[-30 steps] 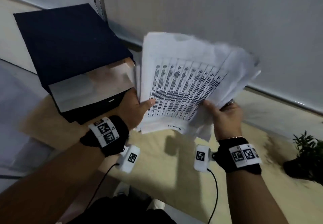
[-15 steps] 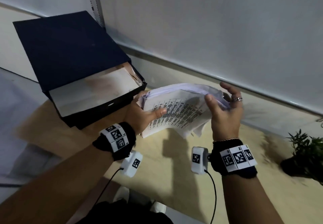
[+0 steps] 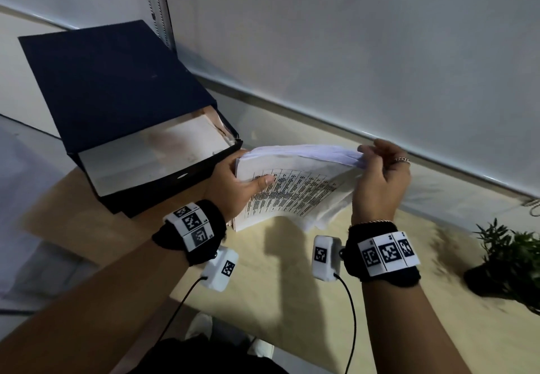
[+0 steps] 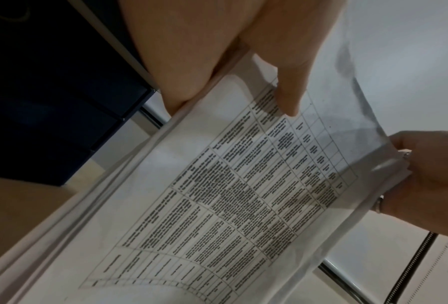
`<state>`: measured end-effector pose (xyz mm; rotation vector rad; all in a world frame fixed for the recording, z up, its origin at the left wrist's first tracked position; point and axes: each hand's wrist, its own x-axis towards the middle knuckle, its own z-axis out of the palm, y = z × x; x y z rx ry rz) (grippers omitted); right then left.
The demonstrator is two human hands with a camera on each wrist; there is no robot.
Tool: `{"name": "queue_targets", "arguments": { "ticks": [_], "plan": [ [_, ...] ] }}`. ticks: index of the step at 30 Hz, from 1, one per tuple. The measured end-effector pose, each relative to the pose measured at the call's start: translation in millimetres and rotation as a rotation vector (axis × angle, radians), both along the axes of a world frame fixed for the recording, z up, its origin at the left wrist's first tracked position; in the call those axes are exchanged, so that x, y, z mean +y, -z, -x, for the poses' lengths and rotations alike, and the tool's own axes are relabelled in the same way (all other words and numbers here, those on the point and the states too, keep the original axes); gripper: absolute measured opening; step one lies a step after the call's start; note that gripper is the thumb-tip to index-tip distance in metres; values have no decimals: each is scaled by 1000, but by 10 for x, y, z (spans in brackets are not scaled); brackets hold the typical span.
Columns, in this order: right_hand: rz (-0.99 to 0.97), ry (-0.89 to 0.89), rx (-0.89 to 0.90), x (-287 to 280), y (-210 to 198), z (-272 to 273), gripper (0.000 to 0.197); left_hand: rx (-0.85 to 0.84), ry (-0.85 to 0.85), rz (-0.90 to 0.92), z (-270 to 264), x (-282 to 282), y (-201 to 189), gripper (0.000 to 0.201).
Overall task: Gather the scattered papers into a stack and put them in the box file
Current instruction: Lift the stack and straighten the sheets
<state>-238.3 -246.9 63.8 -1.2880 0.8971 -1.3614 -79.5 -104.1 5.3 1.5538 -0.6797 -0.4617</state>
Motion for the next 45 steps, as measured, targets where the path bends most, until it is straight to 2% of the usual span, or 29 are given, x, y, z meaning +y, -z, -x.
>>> {"name": "queue_targets", "arguments": {
  "ticks": [2, 4, 5, 7, 10, 15, 16, 18, 21, 25, 27, 31, 32, 35, 37, 39, 42, 43, 45],
  "plan": [
    [42, -142, 20, 3, 44, 56, 43, 8, -18, -11, -5, 1, 17, 37],
    [36, -265, 113, 10, 121, 116, 65, 4, -33, -20, -17, -4, 30, 31],
    [1, -285, 155, 9, 152, 129, 65, 5, -33, -24, -20, -7, 13, 28],
    [-28, -265, 199, 15, 178, 155, 46, 10, -32, -14, -7, -6, -69, 27],
    [1, -223, 131, 7, 155, 230, 24, -24, -6, 31, -12, -1, -193, 30],
    [-33, -299, 184, 123, 211, 282, 41, -75, 41, 4, -11, 67, -112, 44],
    [-42, -275, 176, 125, 212, 257, 45, -97, 29, 32, -13, 65, -122, 47],
    [-29, -240, 151, 150, 187, 213, 41, -78, 12, 141, 29, 70, -193, 48],
    [-12, -231, 111, 176, 127, 148, 30, -109, -51, 251, 88, 15, -373, 38],
    [9, -185, 98, 173, 48, 78, 11, -146, -173, 260, 44, -145, -476, 12],
    [15, -142, 84, 160, 36, 61, 3, -139, -196, 259, 17, -202, -490, 10],
    [73, -86, 93, 190, 5, 25, 14, -139, -159, 264, 13, -255, -522, 6],
    [68, -75, 89, 194, -8, 14, 14, -141, -128, 263, 19, -256, -534, 7],
    [28, 50, 50, 142, -12, 20, 16, -155, -50, 224, 4, -237, -539, 30],
    [37, 34, 38, 137, -14, 52, 20, -208, -32, 171, -31, -222, -551, 33],
    [113, -95, 115, 127, 23, 91, 25, -241, -4, 119, -77, -223, -559, 27],
    [268, -184, 468, 59, 37, 125, 44, -192, 41, 69, -141, -228, -592, 22],
    [283, -161, 546, 39, 1, 128, 38, -181, 44, 66, -147, -228, -613, 22],
    [310, -114, 578, 4, -96, 155, 19, -207, 16, 91, -133, -206, -675, 23]
  ]
}}
